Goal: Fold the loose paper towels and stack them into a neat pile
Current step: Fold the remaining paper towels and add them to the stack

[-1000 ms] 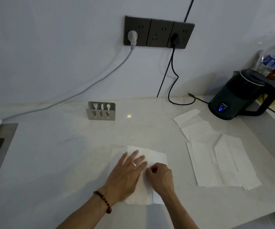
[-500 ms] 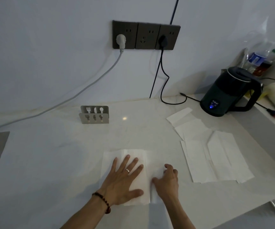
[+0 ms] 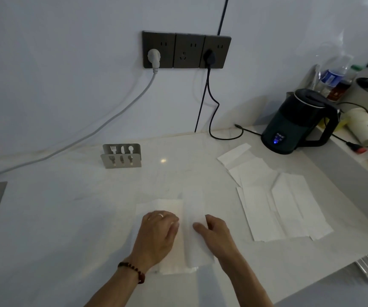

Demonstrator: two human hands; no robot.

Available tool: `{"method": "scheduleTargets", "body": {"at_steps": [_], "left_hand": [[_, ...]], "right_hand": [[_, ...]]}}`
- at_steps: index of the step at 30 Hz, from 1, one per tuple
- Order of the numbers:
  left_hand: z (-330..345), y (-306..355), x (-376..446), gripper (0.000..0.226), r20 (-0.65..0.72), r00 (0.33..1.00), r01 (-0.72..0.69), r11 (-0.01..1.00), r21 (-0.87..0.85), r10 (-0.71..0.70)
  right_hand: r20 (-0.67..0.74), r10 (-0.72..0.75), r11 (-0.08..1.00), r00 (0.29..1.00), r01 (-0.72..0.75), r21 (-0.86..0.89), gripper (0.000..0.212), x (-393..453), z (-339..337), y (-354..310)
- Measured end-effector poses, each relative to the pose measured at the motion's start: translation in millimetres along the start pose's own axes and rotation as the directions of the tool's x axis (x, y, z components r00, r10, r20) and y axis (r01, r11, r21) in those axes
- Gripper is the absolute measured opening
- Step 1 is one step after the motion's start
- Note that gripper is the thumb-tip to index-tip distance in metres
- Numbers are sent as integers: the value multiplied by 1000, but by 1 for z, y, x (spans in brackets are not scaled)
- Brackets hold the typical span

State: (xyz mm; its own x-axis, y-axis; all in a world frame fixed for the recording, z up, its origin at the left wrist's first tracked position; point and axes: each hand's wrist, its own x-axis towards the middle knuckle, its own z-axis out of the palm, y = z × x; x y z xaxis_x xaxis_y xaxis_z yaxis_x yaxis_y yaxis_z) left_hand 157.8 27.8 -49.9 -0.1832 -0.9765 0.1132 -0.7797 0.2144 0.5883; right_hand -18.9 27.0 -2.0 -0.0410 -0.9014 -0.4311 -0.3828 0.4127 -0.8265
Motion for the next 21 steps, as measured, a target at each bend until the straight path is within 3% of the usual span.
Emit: {"method": "scheduleTargets", "body": {"at_steps": [1,2,5,8,10,13,18,21], "left_hand": [[-6,7,0,43,-105,990,81,989,-122,-94],[-12,13,2,34,-119,969,180,952,-249,-214],[-20,19,10,21,61,882,438,763,-476,-468],[-19,10,10,25,91,837,530,759,-377,-539],[-16,4,7,30,81,822,558,768,-312,-564],[-13,1,3,33,56,825,557,789,-260,-563],[-14,0,3,46,27,846,523,817,-245,-533],[-19,0,2,50,-10,881,469,874,-126,-474]], "right_hand": [[25,-30,999,999,31,-16,20,-2,5,-2],[68,-57,998,996,58,-23,17,-3,9,-4],[192,-111,994,975,108,23,7,-7,15,-6],[85,-118,993,989,114,42,12,-2,13,1],[3,-172,974,985,171,-150,17,5,12,11],[51,-263,892,963,263,-369,35,13,15,25],[111,-283,839,953,302,-452,45,20,22,34],[134,-275,820,952,305,-484,46,22,24,38]]}}
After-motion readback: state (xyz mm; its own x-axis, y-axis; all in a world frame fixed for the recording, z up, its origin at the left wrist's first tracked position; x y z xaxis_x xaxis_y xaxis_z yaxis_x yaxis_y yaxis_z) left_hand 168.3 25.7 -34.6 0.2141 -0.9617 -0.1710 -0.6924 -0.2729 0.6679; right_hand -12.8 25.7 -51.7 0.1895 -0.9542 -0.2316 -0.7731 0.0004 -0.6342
